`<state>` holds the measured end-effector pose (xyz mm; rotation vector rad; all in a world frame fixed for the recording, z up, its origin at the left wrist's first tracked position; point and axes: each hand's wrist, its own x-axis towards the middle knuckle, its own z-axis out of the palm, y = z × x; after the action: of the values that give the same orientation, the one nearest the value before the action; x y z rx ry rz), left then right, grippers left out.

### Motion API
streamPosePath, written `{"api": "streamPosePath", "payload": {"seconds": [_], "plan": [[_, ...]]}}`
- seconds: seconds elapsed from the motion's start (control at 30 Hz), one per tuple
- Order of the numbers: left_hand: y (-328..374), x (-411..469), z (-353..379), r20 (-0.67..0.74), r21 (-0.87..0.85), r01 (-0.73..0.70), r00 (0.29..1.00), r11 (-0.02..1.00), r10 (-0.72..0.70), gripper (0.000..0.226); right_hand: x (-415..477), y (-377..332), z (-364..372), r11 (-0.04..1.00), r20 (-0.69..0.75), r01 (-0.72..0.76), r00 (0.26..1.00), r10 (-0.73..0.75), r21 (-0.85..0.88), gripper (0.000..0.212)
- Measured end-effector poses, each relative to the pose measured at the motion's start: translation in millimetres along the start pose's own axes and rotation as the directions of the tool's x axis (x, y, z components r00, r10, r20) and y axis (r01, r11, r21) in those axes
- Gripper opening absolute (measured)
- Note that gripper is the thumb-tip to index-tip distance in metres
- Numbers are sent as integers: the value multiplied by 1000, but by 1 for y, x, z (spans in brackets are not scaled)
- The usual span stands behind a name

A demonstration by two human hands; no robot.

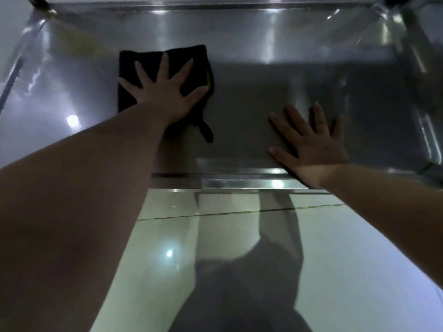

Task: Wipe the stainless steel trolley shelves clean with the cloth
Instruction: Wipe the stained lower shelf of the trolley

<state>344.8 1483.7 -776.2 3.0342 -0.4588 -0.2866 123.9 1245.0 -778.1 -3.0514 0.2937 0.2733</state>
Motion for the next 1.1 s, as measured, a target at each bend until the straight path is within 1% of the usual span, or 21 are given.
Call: {"api": "streamPosePath", "payload": {"seconds": [0.1,0.17,0.23,0.33,0.4,0.5,0.57,0.63,0.7,0.73,0.8,0.83,0.87,0.9,0.93,1.0,1.03,1.07,1.1], "plan": [[81,-1,5,29,-11,-126,992,992,126,82,1,2,3,1000,-21,9,1000,-8,9,69],[114,-5,6,38,0,-169,985,986,169,81,2,5,4,1000,-34,-2,999,3,17,69],[120,-6,9,25,13,-190,982,982,190,80,2,6,5,999,-58,-7,998,9,36,70],[84,0,6,25,44,-239,971,970,238,78,2,5,6,998,-82,-6,997,11,55,70],[39,5,0,35,57,-209,978,976,207,77,2,4,6,998,-84,-11,996,17,65,70],[-38,0,-9,27,1,-24,999,1000,24,83,2,1,5,998,-76,-13,997,17,56,70],[-64,-7,-11,30,-6,56,998,998,-56,88,3,-2,5,1000,-72,-13,997,15,26,71],[-57,-9,-10,28,-6,101,995,995,-101,91,5,-3,6,1000,-69,-13,998,13,2,71],[-25,-8,-6,9,-32,138,990,990,-138,89,6,-4,7,1000,-63,-16,998,15,-10,71],[-4,-7,-3,-6,-36,133,991,991,-133,87,7,-4,7,1000,-56,-15,998,14,-14,72],[53,-7,5,-11,-10,37,999,999,-37,84,7,-2,7,1000,-44,-7,999,7,2,74],[85,-10,9,4,7,-42,999,999,42,82,7,-2,6,999,-49,-4,999,7,54,76],[115,-16,13,19,23,-124,992,992,123,79,7,0,4,989,-73,-10,997,21,148,77],[139,-23,16,33,32,-189,982,981,188,77,6,2,2,960,-119,-18,991,53,279,74],[156,-30,18,43,29,-229,973,973,227,76,6,5,1,902,-183,-21,977,110,431,69],[167,-39,19,52,9,-246,968,969,246,75,5,10,-3,709,-276,-10,917,288,705,57],[164,-45,19,60,3,-246,968,969,246,75,5,11,-6,612,-279,-8,885,373,791,51],[159,-52,19,76,8,-253,965,967,252,75,6,11,-9,545,-265,-17,861,434,838,47],[155,-60,20,97,24,-269,959,963,266,73,8,10,-12,523,-254,-34,846,468,852,44]]}}
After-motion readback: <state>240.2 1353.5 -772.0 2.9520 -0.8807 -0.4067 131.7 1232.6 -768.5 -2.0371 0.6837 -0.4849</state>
